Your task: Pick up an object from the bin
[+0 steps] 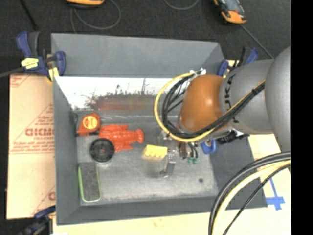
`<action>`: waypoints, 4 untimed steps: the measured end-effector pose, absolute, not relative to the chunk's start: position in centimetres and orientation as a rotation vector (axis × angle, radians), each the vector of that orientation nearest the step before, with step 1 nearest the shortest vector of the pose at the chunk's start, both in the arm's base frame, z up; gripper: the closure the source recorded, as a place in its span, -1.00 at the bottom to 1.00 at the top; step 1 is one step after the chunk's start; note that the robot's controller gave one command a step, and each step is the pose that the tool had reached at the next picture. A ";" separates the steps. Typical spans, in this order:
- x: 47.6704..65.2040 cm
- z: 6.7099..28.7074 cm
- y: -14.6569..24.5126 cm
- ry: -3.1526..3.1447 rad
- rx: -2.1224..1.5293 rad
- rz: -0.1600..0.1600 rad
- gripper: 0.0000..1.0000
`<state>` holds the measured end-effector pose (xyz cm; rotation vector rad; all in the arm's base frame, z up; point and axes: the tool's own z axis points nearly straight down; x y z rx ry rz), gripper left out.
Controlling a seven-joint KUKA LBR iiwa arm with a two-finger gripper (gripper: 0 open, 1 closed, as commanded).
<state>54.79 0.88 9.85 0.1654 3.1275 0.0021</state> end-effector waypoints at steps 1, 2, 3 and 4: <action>55.6 10.4 0.3 3.117 0.411 0.000 -1.00; 55.9 13.5 0.5 3.111 0.387 -0.001 -1.00; 56.2 7.1 1.1 3.106 0.442 0.001 -1.00; 57.5 7.1 1.5 3.119 0.340 0.000 1.00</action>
Offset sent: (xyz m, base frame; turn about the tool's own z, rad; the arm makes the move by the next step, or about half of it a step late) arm 0.0102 0.0042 0.0081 -0.0809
